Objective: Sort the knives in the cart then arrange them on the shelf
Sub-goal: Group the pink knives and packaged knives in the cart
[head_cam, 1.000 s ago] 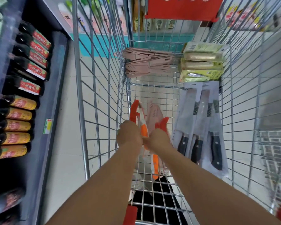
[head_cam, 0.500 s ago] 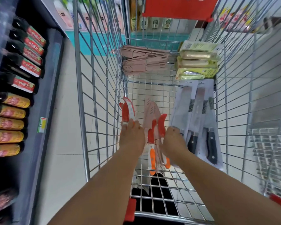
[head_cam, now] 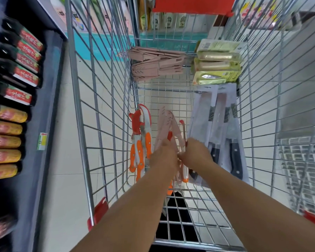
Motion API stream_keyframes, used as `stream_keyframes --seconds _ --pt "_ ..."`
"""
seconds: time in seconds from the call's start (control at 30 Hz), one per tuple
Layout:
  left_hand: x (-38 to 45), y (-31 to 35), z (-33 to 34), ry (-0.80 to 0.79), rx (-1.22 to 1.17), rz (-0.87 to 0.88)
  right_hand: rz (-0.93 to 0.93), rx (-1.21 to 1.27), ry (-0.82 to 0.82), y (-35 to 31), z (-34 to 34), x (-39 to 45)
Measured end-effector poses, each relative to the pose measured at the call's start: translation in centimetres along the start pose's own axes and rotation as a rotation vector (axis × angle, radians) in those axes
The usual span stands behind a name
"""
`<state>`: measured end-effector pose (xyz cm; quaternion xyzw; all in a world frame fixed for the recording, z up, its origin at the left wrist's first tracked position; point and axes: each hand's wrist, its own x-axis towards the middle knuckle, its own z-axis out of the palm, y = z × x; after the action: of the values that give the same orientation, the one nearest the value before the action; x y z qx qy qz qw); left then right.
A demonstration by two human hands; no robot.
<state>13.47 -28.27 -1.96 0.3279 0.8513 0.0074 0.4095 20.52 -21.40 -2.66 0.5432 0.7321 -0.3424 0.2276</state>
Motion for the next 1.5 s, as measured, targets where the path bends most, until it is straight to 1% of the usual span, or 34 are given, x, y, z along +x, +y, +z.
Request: stream_keyframes --seconds 0.13,0.23,0.37,0.47,0.57,0.7,0.77,0.83,0.93,1.0,1.07,1.13,1.17,1.23,1.27,1.33,1.4,1.47,1.5 --pt "0.5 0.4 0.7 0.063 -0.027 -0.041 0.027 0.128 0.023 0.6 -0.7 0.5" --pt "0.3 0.7 0.7 0.094 -0.038 -0.045 0.008 0.205 0.050 0.5 -1.2 0.4" --pt "0.0 0.2 -0.1 0.065 -0.101 -0.052 -0.012 0.251 0.064 0.1 -2.2 0.3" --pt "-0.4 -1.5 -1.8 0.057 -0.178 -0.113 -0.044 0.263 0.065 -1.0 -2.4 0.6" --pt "-0.6 -2.7 -3.7 0.120 -0.268 -0.201 -0.127 0.361 0.037 -3.3 -1.9 0.5" --pt "0.8 -3.0 -5.5 0.208 -0.145 -0.278 -0.244 0.432 0.082 -6.0 -0.8 0.3" --pt "1.7 -3.3 -6.1 0.252 -0.067 -0.289 -0.247 0.462 0.051 -7.0 0.3 0.5" --pt "2.1 -3.5 -6.3 0.249 0.030 -0.267 -0.222 0.408 0.002 -7.6 1.5 0.6" --pt "2.0 -3.8 -5.9 0.247 0.101 -0.207 -0.224 0.377 0.002 -8.2 2.6 0.8" --pt "1.6 -4.0 -5.6 0.254 0.186 -0.071 -0.252 0.316 -0.011 -8.2 2.9 1.0" --pt "1.3 -4.2 -5.2 0.226 0.325 0.118 -0.320 0.138 -0.042 -7.7 2.9 1.0" --pt "1.4 -4.4 -5.1 0.188 0.398 0.190 -0.340 0.079 -0.056 -6.8 2.4 0.8" --pt "1.5 -4.6 -5.1 0.180 0.434 0.195 -0.338 0.078 -0.028 -6.1 2.1 0.8" --pt "1.4 -4.9 -5.2 0.163 0.490 0.180 -0.246 0.053 0.053 -4.4 1.3 0.5" --pt "1.3 -5.0 -5.3 0.152 0.500 0.172 -0.180 0.040 0.063 -3.6 1.0 0.2" --pt "1.2 -4.8 -5.2 0.136 0.514 0.166 -0.123 -0.038 0.017 -2.3 0.8 -0.4" --pt "1.1 -4.3 -5.2 0.131 0.534 0.153 -0.136 -0.169 -0.022 -1.6 1.1 -0.7" --pt "1.2 -4.0 -5.0 0.149 0.541 0.118 -0.179 -0.275 0.004 -1.4 2.0 -0.9" --pt "1.1 -4.0 -4.9 0.158 0.553 0.109 -0.196 -0.286 0.036 -1.3 2.4 -0.7"
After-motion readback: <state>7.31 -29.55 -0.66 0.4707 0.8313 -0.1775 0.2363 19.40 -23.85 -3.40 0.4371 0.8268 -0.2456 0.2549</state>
